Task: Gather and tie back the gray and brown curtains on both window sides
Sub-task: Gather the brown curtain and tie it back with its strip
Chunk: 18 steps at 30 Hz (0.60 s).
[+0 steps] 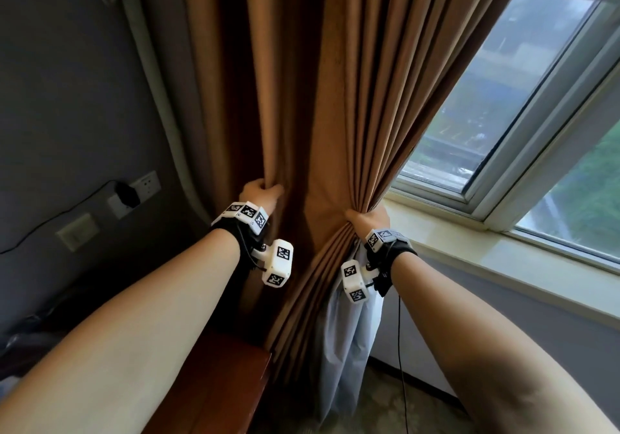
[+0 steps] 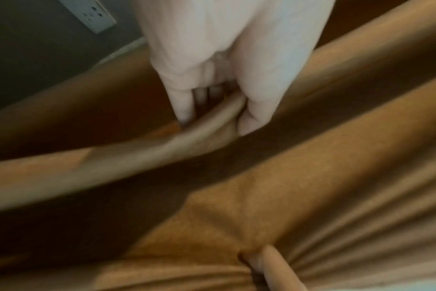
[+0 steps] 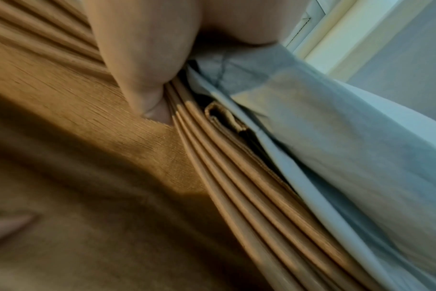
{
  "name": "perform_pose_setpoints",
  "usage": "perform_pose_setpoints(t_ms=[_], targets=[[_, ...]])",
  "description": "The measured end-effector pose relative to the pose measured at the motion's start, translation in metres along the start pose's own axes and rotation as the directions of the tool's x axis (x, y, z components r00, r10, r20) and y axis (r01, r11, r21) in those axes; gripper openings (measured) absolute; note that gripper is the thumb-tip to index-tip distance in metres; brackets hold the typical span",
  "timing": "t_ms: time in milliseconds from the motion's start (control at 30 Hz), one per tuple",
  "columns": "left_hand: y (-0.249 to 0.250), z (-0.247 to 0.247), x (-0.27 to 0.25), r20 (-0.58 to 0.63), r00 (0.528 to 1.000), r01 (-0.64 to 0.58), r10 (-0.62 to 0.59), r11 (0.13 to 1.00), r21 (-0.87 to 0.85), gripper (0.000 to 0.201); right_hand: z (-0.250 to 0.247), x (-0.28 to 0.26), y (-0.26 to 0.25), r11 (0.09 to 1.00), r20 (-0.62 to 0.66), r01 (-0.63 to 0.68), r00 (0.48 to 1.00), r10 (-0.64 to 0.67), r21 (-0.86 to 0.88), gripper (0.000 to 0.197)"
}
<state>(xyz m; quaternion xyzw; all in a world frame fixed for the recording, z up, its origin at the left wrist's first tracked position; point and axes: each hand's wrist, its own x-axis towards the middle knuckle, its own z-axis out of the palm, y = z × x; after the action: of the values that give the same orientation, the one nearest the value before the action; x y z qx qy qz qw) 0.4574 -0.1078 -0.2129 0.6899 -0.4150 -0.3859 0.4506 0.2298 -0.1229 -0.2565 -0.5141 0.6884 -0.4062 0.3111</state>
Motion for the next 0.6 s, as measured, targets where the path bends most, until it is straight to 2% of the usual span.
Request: perform_pose_setpoints(t_ms=[100,200,367,400,467,567,600], targets=[[-0.002,0.019,-0.002,0.167,0.982,-0.096,0.086,0.994,0.055,0.025,0.001,-0.003,-0.003,1.0,0.025,0.011,1.0,-0.011,0.011,0.064],[0.01,0.033,-0.018,0.291,0.944,-0.188,0.156,0.979,0.084,0.009,0.0,-0.006,-0.005,0.997,0.047,0.066,0.997,-0.068,0.037,0.067],[0.021,0.058,-0.029,0.426,0.889,-0.194,0.166,0.981,0.022,0.007,-0.004,-0.019,-0.01,0.973,0.09,0.193,0.975,-0.205,0.128,0.071],[0.024,0.062,-0.031,0.435,0.885,-0.199,0.165,0.979,0.033,0.005,-0.007,-0.022,-0.012,0.962,0.105,0.228,0.964,-0.244,0.148,0.071],[0.028,0.067,-0.034,0.446,0.881,-0.218,0.159,0.972,0.084,0.014,-0.007,-0.026,-0.014,0.95,0.08,0.264,0.957,-0.28,0.166,0.077],[0.027,0.069,-0.034,0.493,0.859,-0.223,0.137,0.968,0.12,0.018,-0.005,-0.027,-0.015,0.966,0.017,0.218,0.975,-0.222,0.138,0.098],[0.026,0.068,-0.035,0.519,0.846,-0.217,0.125,0.969,0.12,0.018,-0.004,-0.027,-0.016,0.982,0.01,0.164,0.986,-0.166,0.093,0.096]])
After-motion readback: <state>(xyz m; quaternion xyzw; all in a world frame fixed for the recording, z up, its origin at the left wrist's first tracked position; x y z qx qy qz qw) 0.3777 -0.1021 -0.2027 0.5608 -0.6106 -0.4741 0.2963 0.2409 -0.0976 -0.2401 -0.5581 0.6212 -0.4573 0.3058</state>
